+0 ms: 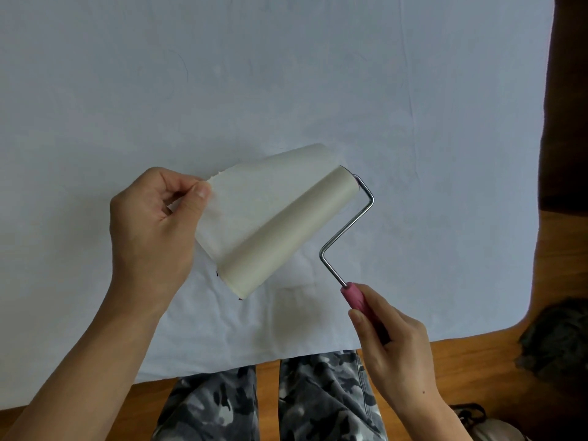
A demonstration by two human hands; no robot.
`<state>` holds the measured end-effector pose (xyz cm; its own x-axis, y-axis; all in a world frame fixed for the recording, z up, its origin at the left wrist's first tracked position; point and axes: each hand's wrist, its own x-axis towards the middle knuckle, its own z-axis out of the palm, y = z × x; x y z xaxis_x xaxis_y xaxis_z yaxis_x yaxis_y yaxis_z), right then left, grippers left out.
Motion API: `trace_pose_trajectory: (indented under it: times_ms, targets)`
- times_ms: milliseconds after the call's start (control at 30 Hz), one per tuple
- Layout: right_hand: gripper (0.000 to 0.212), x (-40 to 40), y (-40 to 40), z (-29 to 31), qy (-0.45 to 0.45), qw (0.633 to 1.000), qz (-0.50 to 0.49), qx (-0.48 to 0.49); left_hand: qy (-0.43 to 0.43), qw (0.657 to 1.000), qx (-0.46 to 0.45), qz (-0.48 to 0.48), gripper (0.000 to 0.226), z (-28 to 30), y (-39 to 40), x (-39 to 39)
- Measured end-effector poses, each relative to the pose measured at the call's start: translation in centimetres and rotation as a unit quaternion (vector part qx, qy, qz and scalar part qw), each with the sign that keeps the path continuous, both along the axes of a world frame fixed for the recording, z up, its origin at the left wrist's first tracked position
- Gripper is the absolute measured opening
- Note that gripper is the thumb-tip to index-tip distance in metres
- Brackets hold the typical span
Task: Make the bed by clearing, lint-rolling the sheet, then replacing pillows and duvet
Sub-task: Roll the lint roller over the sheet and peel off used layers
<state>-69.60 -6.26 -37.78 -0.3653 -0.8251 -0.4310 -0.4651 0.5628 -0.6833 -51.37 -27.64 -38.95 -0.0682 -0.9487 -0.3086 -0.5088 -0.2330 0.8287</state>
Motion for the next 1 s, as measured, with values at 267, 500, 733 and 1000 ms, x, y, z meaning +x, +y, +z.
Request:
trace_pose_trajectory:
  times_ms: [267, 500, 733, 1000]
  targets:
    - [0.031, -0.3, 0.1, 0.3, 0.016, 0.999, 0.016, -0.037, 0.011, 0.999, 0.027, 0.024, 0.01, -0.7, -2.3, 0.3]
    - [0.029, -0.1, 0.1, 0.7, 0.013, 0.998, 0.012, -0.052, 0.014, 0.999, 0.017, 0.043, 0.009, -1.2, -4.8, 0.8]
    - [0.031, -0.3, 1.0, 1.0, 0.002, 0.999, -0.007, -0.051, 0.017, 0.999, 0.001, 0.044, 0.008, -0.7, -7.4, 2.1]
    - [0.03, -0.3, 1.5, 1.3, -0.001, 0.998, -0.012, -0.055, 0.006, 0.999, 0.001, 0.044, 0.012, 0.1, -7.6, 2.8]
